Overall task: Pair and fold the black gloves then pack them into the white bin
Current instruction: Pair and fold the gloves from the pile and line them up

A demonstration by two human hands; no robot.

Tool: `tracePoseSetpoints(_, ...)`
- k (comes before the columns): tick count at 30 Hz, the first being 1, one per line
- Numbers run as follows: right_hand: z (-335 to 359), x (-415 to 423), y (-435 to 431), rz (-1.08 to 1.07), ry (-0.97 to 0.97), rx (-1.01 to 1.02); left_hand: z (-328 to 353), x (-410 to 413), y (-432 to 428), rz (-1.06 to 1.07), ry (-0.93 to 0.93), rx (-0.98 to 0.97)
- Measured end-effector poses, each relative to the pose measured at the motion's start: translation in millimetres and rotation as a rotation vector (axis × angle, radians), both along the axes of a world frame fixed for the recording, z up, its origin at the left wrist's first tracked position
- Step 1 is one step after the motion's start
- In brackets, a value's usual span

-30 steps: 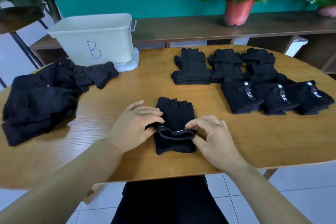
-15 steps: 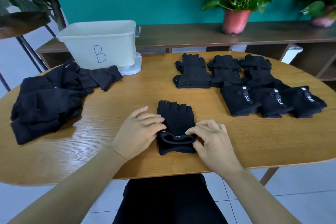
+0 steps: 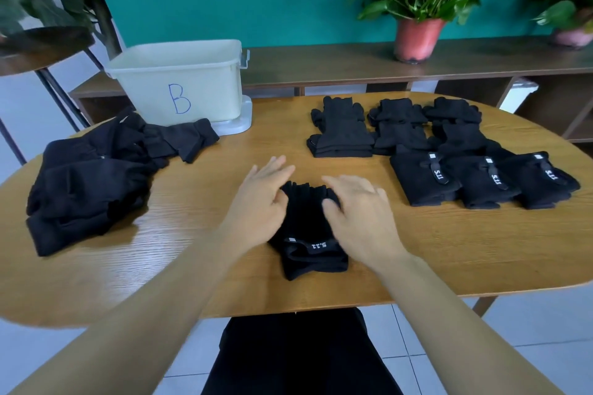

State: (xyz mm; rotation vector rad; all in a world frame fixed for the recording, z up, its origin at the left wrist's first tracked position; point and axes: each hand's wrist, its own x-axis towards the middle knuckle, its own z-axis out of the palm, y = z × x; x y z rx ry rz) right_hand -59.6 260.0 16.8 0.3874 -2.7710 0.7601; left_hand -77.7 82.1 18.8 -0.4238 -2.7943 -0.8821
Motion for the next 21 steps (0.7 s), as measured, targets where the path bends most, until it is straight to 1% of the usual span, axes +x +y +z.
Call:
tracePoseSetpoints(3, -8.4, -6.4, -17.2, 0.108, -0.141, 0.296, -22.3, 2.0, 20.1, 0.041, -0.039, -0.081)
tracePoseSetpoints(5, -24.3, -8.1, -16.4, 0.189, -0.246, 0.451, -42.3, 10.1, 23.7, 0.070, -0.096, -0.196)
tracePoseSetpoints(8, -43.1, -13.8, -3.4, 0.244, -0.279, 0.479, -60.4, 20.7, 20.5, 0.119, -0.122, -0.387)
tracePoseSetpoints(10, -47.1, -18.4, 4.0, 0.282, -0.259, 0.514, -63.3, 23.8, 15.2, 0.127, -0.127, -0.441)
tracePoseSetpoints(14, -46.4, -23.3, 15.1, 0.300, -0.246, 0.517, -64.5, 23.6, 3.1, 0.161, -0.156, -0.467)
tracePoseSetpoints(18, -47.1, -22.5, 25.6, 0.245, -0.242, 0.516, -63.2, 23.0, 3.0, 0.172, -0.163, -0.482)
tracePoseSetpoints(21, -49.5, -20.6, 29.2, 0.192, -0.239, 0.522, -62.5, 26.4, -0.1, 0.231, -0.150, -0.464)
